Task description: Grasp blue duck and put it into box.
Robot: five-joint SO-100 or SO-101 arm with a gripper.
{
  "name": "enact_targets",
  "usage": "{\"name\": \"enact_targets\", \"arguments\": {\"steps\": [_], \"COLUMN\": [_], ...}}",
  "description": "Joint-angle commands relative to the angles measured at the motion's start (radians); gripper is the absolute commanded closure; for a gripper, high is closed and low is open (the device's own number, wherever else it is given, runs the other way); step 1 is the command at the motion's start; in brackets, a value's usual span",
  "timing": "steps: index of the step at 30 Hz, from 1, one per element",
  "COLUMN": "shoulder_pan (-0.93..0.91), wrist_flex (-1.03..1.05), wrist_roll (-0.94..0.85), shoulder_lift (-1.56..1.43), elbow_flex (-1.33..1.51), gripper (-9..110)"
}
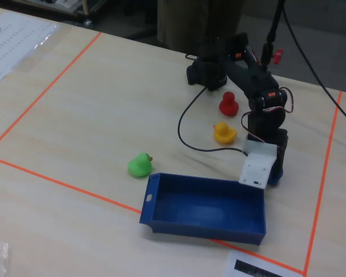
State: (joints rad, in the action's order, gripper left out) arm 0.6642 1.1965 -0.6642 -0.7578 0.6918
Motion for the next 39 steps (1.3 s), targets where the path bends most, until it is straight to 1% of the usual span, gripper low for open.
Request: {"name": "enact_targets", "arguments": {"steps": [1, 4, 6, 9, 12, 14, 18, 23, 25, 29, 34, 35, 36, 38, 39], "shoulder_pan": [-0.035, -0.094, -0.150, -0.250, -0.347, -0.388, -0.420, -0.423, -0.414, -0.411, -0.425, -0.430, -0.433, -0.436, -0.437], "wrist_flex": [0.153, 0.253, 0.244, 0.169, 0.066, -0.012, -0.163, -0.244, -0.242, -0.196, -0.048, -0.009, 0.028, 0.097, 0.124], "wrist_roll": [0.037, 0.041, 0.040, 0.044, 0.046, 0.031, 0.023, 0.026, 0.028, 0.038, 0.002, -0.006, -0.009, -0.025, -0.037], "shoulder_lift": [-0.066, -0.120, -0.181, -0.222, -0.189, -0.167, -0.132, -0.014, 0.028, 0.057, 0.029, -0.002, -0.040, -0.169, -0.262], "elbow_flex": [-0.209, -0.422, -0.459, -0.454, -0.451, -0.393, -0.230, -0.250, -0.258, -0.287, -0.364, -0.365, -0.359, -0.272, -0.172], "gripper": [101, 101, 101, 101, 101, 101, 101, 99, 95, 76, 66, 67, 73, 96, 101]}}
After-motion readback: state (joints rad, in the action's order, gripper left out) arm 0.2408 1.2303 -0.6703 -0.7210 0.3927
